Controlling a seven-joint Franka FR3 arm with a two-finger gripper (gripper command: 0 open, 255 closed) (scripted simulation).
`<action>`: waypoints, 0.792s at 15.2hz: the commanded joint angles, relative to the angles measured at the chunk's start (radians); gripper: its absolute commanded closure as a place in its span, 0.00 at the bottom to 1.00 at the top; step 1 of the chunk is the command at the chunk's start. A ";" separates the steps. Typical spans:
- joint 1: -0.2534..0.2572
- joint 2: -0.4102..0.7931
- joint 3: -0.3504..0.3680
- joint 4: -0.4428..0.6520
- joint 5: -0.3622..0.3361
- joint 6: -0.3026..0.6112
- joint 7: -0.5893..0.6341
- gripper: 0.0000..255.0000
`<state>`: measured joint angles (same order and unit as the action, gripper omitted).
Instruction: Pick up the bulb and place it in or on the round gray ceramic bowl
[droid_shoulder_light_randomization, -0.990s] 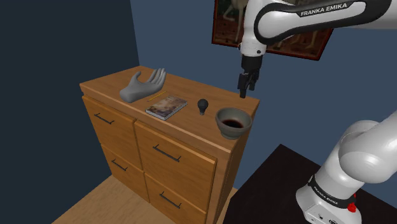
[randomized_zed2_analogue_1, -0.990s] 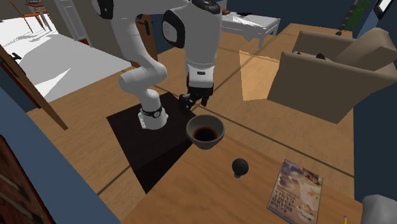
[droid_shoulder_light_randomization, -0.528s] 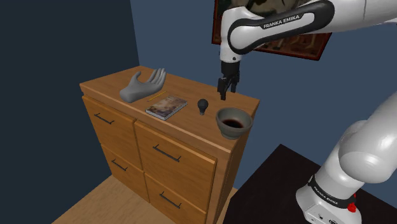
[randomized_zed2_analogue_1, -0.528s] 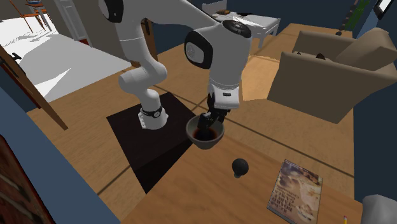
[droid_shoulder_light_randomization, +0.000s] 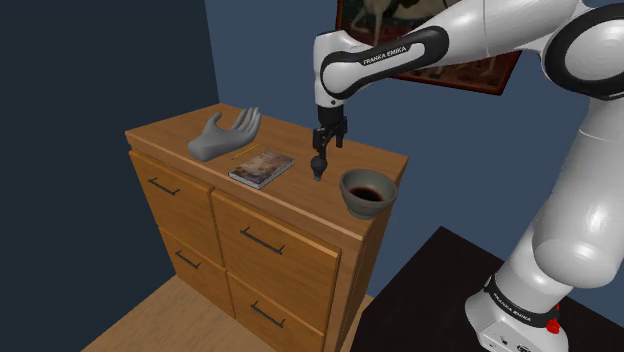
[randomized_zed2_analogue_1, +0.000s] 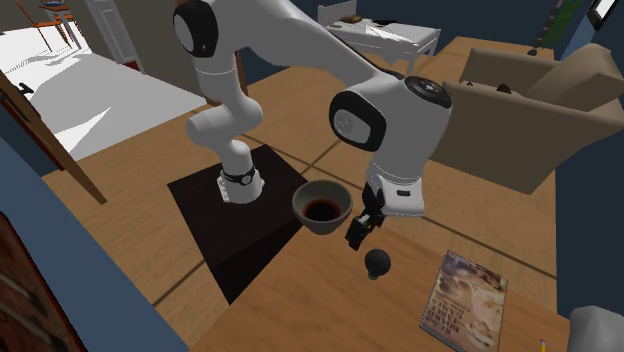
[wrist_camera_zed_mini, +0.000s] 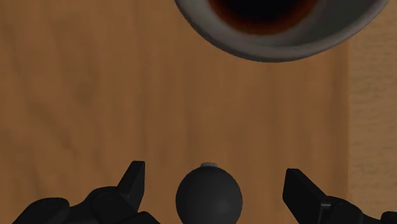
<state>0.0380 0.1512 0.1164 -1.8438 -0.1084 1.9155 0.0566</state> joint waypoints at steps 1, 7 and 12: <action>0.009 0.083 0.002 0.083 -0.018 0.001 0.018 0.00; 0.014 0.166 -0.003 0.121 -0.036 0.046 0.031 0.00; 0.012 0.178 -0.005 0.090 -0.040 0.090 0.034 0.00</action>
<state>0.0499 0.3274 0.1114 -1.7505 -0.1477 1.9993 0.0899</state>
